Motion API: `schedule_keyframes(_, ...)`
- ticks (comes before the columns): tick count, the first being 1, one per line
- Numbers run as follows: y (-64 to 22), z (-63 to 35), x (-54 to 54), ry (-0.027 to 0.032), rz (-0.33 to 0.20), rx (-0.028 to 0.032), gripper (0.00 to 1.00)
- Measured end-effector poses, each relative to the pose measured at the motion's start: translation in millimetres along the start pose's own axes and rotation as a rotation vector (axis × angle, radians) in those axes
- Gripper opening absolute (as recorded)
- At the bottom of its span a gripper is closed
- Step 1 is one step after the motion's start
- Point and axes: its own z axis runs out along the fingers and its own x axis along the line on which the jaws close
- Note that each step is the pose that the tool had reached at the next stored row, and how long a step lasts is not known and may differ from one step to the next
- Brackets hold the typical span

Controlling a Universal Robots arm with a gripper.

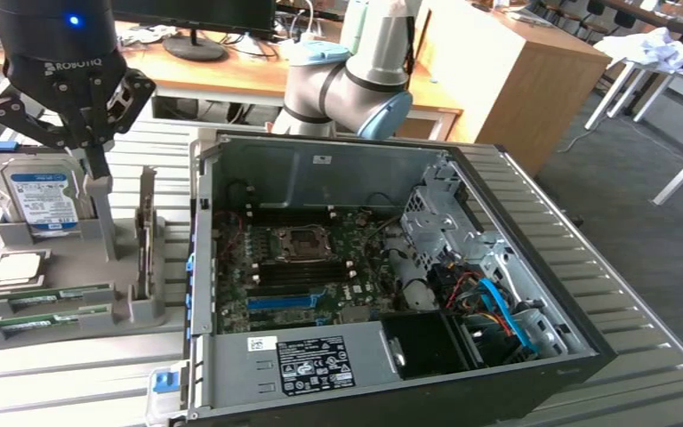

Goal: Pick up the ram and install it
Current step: 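Pick up the ram and move it above insertion slot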

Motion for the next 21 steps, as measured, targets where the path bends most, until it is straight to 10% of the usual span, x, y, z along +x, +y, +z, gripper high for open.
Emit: schedule_keyframes(21, -1.1, 0.0, 0.7, -0.0003, -0.178, -0.0046, 0.10)
